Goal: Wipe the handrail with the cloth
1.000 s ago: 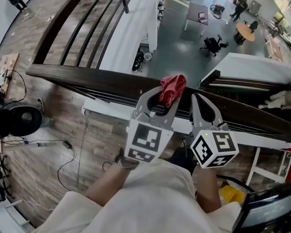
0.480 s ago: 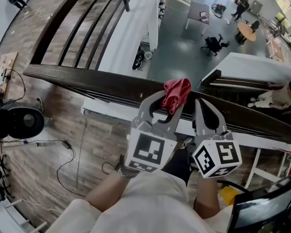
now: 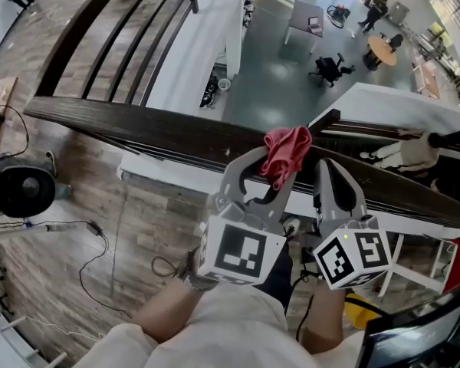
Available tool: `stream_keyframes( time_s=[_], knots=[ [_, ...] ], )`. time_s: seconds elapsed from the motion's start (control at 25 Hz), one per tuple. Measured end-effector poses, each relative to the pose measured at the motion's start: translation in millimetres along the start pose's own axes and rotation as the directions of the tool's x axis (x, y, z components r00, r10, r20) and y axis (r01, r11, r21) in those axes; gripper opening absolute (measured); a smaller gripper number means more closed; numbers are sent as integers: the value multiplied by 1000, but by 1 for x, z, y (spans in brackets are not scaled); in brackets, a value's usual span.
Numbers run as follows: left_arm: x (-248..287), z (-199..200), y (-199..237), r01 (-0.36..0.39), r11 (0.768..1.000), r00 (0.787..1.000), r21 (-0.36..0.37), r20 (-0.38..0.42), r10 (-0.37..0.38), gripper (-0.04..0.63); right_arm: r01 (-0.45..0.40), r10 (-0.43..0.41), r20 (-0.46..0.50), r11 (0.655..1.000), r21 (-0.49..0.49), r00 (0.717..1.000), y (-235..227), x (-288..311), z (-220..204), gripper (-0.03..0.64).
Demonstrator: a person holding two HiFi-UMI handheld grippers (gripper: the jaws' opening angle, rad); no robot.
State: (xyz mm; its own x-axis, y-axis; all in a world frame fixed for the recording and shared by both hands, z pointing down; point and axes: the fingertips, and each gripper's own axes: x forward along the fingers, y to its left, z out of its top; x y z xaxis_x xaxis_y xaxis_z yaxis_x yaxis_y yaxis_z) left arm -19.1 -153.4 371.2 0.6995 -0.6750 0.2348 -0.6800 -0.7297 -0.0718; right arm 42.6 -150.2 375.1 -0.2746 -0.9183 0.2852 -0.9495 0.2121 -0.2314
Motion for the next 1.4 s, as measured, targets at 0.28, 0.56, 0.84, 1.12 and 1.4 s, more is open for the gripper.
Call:
stream_keyframes(
  time_s=[0.28,0.56,0.84,1.12,1.4],
  knots=[
    [-10,-2,15,-24,1000,1000,-1,5,24,121,19,-19,7,999,42,1000,3,-3,-10,3],
    [-19,-3,28,-65,997,998,-31,15,65,121,25,-26,17,999,29,1000,2,-2,-11,2],
    [-30,-2,45,-113,992,993,-53,31,115,121,20,-20,11,1000,18,1000,1,-4,-8,3],
    [-42,-7,60,-153,985,987,-74,38,157,121,14,-14,16,1000,21,1000,3,-3,-8,2],
    [-44,-10,62,-163,984,985,-76,41,166,123,-6,6,14,1000,8,1000,7,-1,-10,3]
  ],
)
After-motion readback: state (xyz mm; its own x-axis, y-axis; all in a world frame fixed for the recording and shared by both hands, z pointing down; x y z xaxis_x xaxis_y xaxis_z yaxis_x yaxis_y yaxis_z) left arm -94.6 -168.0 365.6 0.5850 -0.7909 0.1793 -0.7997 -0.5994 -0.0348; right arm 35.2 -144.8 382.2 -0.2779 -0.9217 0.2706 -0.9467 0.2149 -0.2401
